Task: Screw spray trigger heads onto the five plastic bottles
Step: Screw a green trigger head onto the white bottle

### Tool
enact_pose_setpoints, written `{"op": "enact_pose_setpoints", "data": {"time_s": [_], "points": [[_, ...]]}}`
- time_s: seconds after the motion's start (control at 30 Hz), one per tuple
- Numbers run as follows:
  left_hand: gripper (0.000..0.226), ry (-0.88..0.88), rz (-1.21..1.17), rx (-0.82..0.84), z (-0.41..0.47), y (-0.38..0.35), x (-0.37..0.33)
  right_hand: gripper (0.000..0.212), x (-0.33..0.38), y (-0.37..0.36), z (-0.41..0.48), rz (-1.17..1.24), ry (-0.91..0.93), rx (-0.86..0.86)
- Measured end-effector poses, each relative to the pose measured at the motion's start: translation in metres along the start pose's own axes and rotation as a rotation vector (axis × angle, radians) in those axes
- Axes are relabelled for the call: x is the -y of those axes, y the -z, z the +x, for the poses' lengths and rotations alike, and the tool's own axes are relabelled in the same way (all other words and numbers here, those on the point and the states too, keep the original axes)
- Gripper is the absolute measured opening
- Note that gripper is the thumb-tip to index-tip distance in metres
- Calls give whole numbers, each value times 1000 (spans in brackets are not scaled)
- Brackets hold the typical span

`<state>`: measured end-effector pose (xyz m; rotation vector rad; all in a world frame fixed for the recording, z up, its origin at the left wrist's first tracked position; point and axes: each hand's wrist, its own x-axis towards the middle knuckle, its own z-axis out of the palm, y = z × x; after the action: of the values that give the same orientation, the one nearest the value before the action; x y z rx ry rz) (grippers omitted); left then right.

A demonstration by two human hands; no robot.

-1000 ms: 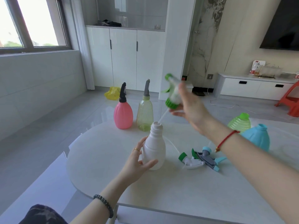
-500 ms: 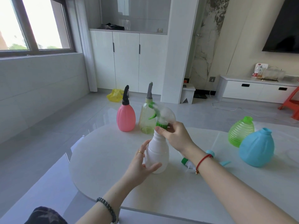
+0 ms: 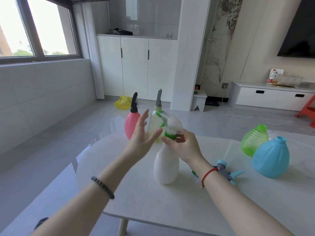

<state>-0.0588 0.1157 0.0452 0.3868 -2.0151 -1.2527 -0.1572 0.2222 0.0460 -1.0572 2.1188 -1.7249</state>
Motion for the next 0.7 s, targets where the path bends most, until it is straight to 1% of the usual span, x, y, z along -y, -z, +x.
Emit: {"op": "enact_pose_setpoints", "data": {"time_s": [0.03,0.1,0.17,0.2,0.37,0.47,0.5,0.6,0.63,0.7], "points": [[66,-67,72,31,10,4,-16,27,0,0,0,12,-12,-2],[46,-171,315,167,24,7,-43,30,-1,-1,1,22,-25,-15],[31,-220,494,292,33,4,-54,35,-2,-2,1,14,-29,-42],[27,-226,521,319,37,3,-56,38,-2,-4,2,11,-30,-54],[23,-218,507,337,41,5,-53,44,-1,-13,0,16,-10,-130],[23,-208,505,329,39,3,-54,46,-1,-16,-6,49,12,-99],[23,-199,505,328,39,3,-54,43,-3,-16,-8,86,26,-68],[23,-189,502,324,39,3,-54,22,-4,-15,-12,171,18,-8],[23,-187,499,325,39,3,-54,19,-5,-15,-12,163,12,-19],[22,-190,502,328,38,2,-55,22,-7,-15,-9,105,21,-75]]}}
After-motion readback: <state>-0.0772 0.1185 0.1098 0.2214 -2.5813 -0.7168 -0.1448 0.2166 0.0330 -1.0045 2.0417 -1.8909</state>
